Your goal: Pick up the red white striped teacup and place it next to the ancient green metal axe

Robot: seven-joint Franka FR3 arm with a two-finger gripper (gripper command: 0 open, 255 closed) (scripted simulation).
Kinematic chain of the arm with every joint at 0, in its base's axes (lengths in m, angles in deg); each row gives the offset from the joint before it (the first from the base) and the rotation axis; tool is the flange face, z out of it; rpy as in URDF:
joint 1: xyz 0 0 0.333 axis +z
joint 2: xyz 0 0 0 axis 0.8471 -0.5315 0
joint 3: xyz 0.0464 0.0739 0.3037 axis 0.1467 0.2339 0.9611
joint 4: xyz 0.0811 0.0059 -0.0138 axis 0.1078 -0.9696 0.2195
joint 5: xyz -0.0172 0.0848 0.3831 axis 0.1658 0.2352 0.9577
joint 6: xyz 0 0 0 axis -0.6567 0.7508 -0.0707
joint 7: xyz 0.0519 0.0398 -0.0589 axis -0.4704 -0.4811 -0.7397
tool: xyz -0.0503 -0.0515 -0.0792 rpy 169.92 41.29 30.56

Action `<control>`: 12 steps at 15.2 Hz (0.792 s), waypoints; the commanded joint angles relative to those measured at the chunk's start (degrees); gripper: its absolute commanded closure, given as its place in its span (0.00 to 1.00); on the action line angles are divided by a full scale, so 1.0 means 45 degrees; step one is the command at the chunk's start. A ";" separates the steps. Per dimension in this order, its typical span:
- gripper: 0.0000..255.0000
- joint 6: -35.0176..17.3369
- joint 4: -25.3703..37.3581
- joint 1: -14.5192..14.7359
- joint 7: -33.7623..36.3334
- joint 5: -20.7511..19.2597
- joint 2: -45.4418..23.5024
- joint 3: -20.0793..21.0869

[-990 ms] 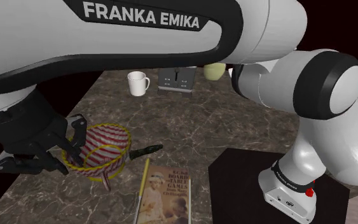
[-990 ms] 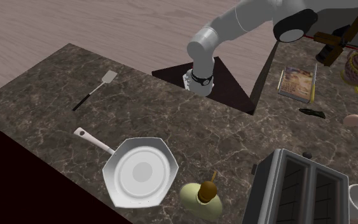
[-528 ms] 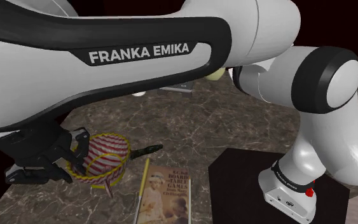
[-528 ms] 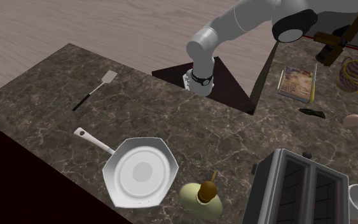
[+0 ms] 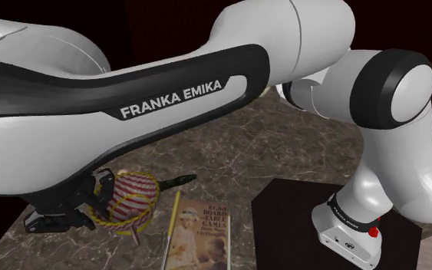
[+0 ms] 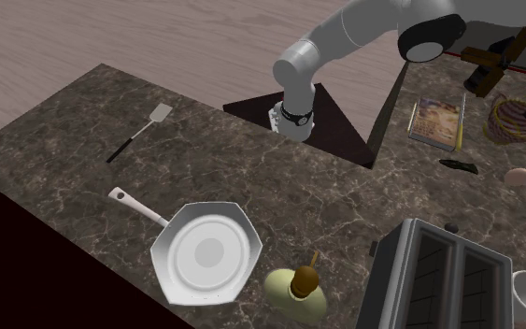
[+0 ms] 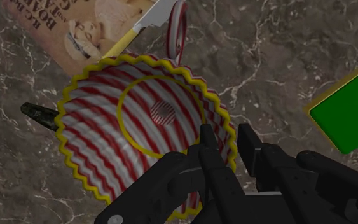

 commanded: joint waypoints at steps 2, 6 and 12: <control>1.00 -0.0537 -0.0588 -0.0145 0.0059 -0.0011 0.0021 0.0000; 1.00 -0.1176 -0.1206 -0.0277 0.0120 -0.0064 -0.0048 -0.0030; 1.00 -0.1850 -0.1786 -0.0377 0.0188 -0.0150 -0.0190 -0.0086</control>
